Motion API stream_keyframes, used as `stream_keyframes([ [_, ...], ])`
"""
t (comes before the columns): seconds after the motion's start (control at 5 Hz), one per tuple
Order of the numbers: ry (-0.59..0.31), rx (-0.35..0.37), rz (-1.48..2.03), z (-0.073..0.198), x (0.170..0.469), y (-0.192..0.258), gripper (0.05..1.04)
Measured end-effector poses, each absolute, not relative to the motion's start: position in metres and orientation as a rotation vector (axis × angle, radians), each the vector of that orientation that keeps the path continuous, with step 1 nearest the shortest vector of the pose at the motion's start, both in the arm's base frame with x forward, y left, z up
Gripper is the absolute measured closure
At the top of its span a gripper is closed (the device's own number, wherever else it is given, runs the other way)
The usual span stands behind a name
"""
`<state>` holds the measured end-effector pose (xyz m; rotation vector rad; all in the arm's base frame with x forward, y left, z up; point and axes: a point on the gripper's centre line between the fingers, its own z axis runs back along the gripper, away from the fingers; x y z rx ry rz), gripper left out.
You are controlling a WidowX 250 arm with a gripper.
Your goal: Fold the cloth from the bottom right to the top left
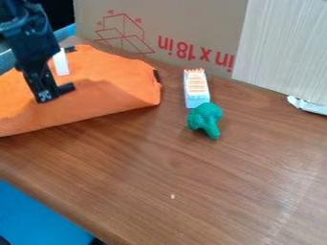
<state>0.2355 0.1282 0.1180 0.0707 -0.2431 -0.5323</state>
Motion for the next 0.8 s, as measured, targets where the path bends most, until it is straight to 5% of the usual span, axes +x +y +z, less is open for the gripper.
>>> stream_keyframes([
  [0.8, -0.291, 0.162, -0.399, 0.147, 0.296, 0.19, 1.029],
])
